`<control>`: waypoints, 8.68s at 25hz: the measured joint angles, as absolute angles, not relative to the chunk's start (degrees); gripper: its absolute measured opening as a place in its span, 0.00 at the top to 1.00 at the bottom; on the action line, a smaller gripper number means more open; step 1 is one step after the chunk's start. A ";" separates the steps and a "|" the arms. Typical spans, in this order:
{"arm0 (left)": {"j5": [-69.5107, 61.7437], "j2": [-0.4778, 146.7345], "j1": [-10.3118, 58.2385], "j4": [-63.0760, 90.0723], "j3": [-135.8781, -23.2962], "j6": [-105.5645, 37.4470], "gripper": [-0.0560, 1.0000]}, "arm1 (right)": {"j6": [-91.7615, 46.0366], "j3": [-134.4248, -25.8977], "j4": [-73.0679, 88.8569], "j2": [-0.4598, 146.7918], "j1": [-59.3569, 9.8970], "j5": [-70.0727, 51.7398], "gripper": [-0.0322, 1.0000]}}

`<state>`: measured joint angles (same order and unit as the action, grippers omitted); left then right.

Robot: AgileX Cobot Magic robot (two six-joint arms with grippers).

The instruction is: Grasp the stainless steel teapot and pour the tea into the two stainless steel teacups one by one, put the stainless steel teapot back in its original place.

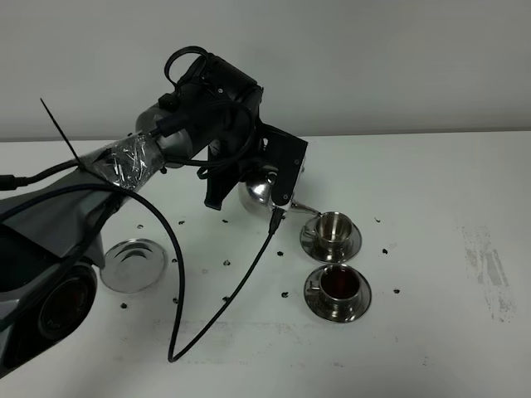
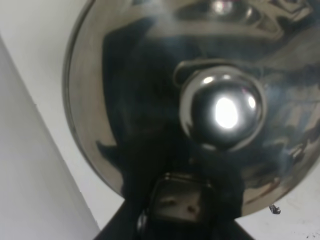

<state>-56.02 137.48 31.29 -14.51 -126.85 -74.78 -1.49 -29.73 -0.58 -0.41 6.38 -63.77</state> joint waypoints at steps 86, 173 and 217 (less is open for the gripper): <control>-43.65 139.03 36.62 -30.46 -126.85 -79.45 0.75 | -1.53 -29.73 -0.58 -0.41 6.38 -63.77 0.69; -46.02 139.03 35.09 -22.61 -126.85 -79.35 0.75 | -1.53 -29.73 -0.58 -0.41 6.38 -63.77 0.69; -36.58 119.54 23.88 17.21 -83.85 -54.59 0.75 | -1.53 -29.73 -0.58 -0.41 6.38 -63.77 0.69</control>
<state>-36.58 119.54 23.88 17.21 -83.85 -54.59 -1.53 -29.73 -0.58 -0.41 6.38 -63.77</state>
